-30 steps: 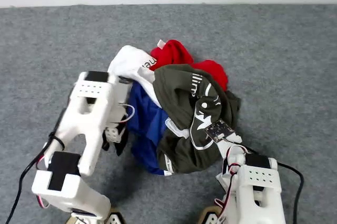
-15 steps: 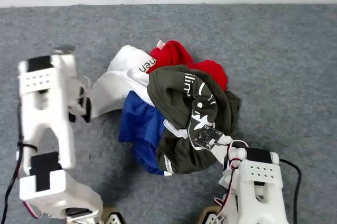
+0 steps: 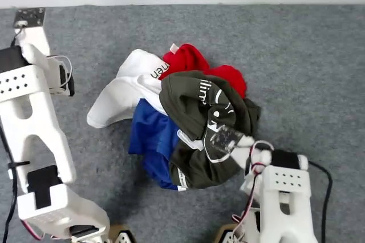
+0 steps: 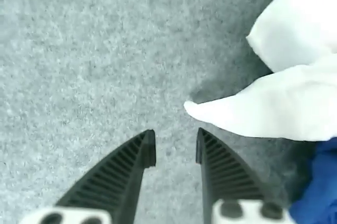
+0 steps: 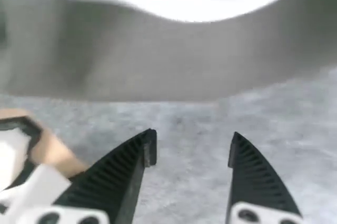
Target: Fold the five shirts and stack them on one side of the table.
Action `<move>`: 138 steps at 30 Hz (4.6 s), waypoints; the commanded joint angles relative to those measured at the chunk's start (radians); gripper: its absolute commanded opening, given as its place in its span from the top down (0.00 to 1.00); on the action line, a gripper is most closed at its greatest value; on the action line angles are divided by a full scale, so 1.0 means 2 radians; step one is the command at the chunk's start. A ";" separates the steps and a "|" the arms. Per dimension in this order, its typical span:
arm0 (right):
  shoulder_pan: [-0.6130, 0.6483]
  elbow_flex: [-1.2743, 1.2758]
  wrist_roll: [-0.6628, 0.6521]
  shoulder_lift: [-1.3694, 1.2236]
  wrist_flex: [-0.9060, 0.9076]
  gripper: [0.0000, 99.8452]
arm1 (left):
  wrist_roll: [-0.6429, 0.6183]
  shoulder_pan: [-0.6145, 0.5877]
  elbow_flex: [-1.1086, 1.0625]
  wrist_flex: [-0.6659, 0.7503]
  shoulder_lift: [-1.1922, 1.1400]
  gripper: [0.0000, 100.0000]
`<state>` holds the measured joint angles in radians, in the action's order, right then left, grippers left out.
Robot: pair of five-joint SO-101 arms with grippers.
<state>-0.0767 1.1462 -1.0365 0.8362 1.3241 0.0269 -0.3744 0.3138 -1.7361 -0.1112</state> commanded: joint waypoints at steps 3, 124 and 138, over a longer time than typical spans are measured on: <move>-0.020 -0.130 -0.002 0.004 0.045 0.78 | 0.002 0.043 0.020 -0.008 0.079 0.86; -0.160 -0.166 0.266 0.005 0.163 0.44 | 0.019 0.308 -0.310 0.272 -0.048 0.65; -0.160 -0.166 0.266 0.005 0.163 0.44 | 0.056 0.139 0.109 0.027 -0.384 0.98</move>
<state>-0.3943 0.8163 -0.4872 0.8362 1.6663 0.0928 0.1028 0.3353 -1.5873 -0.7403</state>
